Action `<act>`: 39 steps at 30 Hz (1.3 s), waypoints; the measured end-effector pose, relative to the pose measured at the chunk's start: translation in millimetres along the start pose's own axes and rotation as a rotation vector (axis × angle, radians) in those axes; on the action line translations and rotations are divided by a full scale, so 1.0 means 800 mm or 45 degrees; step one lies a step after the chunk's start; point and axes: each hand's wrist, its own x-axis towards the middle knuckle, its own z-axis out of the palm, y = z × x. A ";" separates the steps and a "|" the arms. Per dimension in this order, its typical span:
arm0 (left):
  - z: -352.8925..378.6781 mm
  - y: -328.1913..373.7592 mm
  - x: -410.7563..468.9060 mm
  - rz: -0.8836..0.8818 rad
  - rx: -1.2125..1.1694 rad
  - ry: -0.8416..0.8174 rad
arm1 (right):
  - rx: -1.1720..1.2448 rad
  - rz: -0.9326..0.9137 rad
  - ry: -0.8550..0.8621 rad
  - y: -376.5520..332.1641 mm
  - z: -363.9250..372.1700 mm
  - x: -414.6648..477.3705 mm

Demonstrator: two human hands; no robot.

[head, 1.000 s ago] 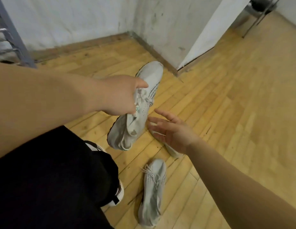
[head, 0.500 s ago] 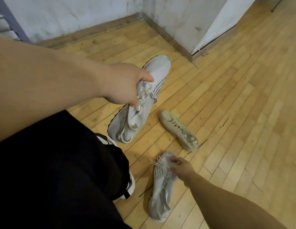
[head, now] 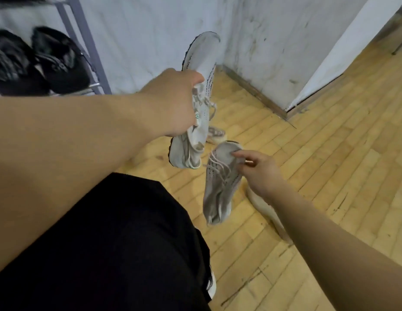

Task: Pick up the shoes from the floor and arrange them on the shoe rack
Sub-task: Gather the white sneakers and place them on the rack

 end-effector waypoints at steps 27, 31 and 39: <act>-0.207 -0.286 -0.314 -0.724 -0.738 0.351 | 0.369 -0.401 -0.967 -0.406 0.243 -0.054; -0.195 -0.265 -0.295 -0.589 -0.876 0.353 | 0.533 -0.373 -1.057 -0.414 0.278 -0.068; -0.220 -0.272 -0.292 -0.517 -1.073 0.626 | 0.634 -0.423 -0.818 -0.425 0.292 -0.049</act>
